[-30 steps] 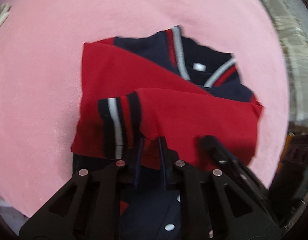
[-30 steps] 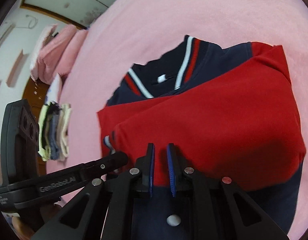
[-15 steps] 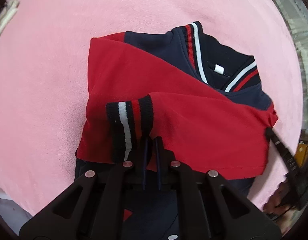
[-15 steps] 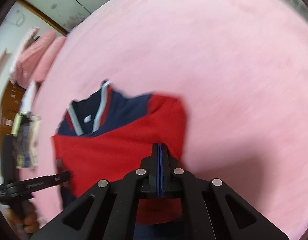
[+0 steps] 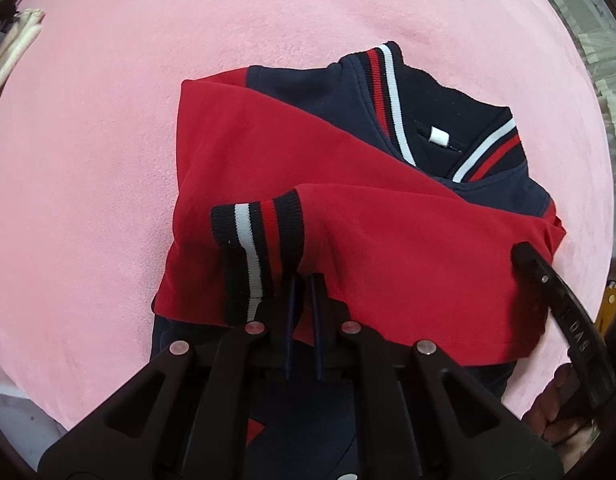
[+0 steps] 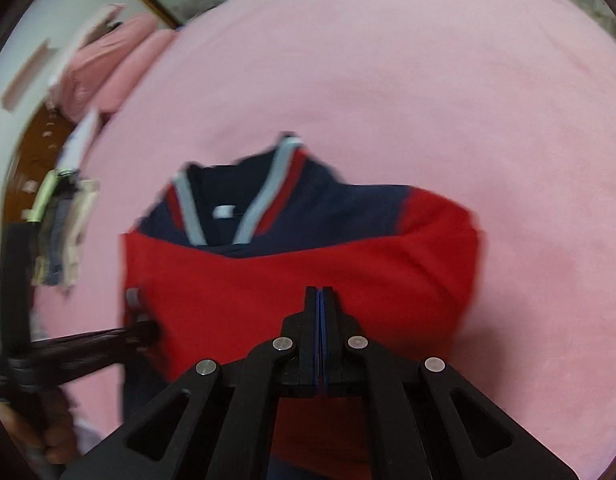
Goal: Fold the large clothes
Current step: 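Lay the red sleeve across the jacket with the right tool, then open the right tool and withdraw from the folded sleeves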
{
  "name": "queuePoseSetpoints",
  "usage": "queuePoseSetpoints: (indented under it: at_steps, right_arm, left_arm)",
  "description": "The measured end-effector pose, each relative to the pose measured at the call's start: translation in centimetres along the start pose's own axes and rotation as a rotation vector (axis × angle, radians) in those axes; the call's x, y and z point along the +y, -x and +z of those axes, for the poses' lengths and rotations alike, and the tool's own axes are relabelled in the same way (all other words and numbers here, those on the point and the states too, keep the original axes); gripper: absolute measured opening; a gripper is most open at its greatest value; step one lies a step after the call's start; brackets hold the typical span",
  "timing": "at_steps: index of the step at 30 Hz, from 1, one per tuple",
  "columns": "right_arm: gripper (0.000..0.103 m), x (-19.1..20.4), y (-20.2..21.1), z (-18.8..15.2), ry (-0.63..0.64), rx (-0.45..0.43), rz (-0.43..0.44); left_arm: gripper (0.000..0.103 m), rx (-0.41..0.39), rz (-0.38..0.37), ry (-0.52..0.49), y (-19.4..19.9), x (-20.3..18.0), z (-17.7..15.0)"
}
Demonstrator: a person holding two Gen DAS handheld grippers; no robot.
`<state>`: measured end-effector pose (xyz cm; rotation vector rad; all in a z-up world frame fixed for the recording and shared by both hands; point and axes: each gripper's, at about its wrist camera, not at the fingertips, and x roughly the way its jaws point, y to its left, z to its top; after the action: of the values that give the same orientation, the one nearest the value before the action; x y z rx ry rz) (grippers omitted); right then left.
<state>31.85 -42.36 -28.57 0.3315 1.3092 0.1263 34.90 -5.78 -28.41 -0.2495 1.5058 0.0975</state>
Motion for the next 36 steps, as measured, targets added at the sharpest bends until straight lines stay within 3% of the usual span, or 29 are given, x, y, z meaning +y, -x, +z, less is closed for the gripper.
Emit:
queuePoseSetpoints:
  at_steps: [1, 4, 7, 10, 13, 15, 18, 21, 24, 26, 33, 34, 36]
  right_arm:
    - [0.000, -1.2, 0.2, -0.1, -0.043, -0.015, 0.023]
    - [0.000, -4.0, 1.9, -0.8, -0.113, -0.061, -0.120]
    - [0.000, -6.3, 3.4, -1.4, -0.192, -0.071, -0.114]
    - [0.000, -5.1, 5.0, -2.0, -0.123, -0.101, -0.120]
    - [0.000, -3.1, 6.1, -3.2, -0.048, -0.162, -0.040]
    - [0.000, -2.6, 5.7, -4.2, -0.026, -0.148, -0.022]
    - [0.000, -2.4, 3.6, -5.5, -0.062, -0.112, -0.098]
    - [0.000, -4.2, 4.6, -7.2, -0.175, -0.185, -0.223]
    - [0.000, -3.8, 6.0, -9.1, -0.234, -0.219, -0.318]
    - [0.000, -2.7, 6.2, -10.2, -0.255, -0.216, -0.334]
    - [0.004, 0.7, 4.8, -15.6, -0.280, -0.120, -0.307]
    - [0.005, 2.8, 4.3, -15.9, -0.289, -0.096, -0.301]
    - [0.009, 4.1, 3.6, -18.1, -0.314, -0.039, -0.285]
  left_arm:
    - [0.007, -0.001, -0.005, -0.008, 0.1, 0.0, -0.1]
    - [0.007, 0.004, -0.025, -0.032, 0.1, -0.5, -0.3]
    - [0.007, 0.011, -0.044, -0.020, 0.0, 0.4, 0.0]
    - [0.007, -0.004, -0.061, -0.036, 0.7, 0.4, -0.5]
    - [0.007, -0.017, -0.081, -0.059, 0.7, 2.6, -1.3]
    - [0.007, -0.008, -0.095, -0.064, 0.7, 2.9, -2.2]
    - [0.007, 0.041, -0.131, -0.045, 0.9, 3.9, -3.0]
    - [0.007, 0.048, -0.136, -0.040, 1.9, 5.6, -3.6]
    - [0.007, 0.033, -0.057, -0.086, 2.9, 6.3, -3.7]
    - [0.007, 0.052, 0.001, -0.118, 3.5, 8.1, -4.7]
    - [0.008, 0.027, 0.044, -0.152, 4.5, 8.7, -8.1]
    - [0.009, 0.023, 0.043, -0.164, 4.7, 8.9, -9.2]
    - [0.016, 0.028, 0.044, -0.200, 5.4, 8.7, -11.3]
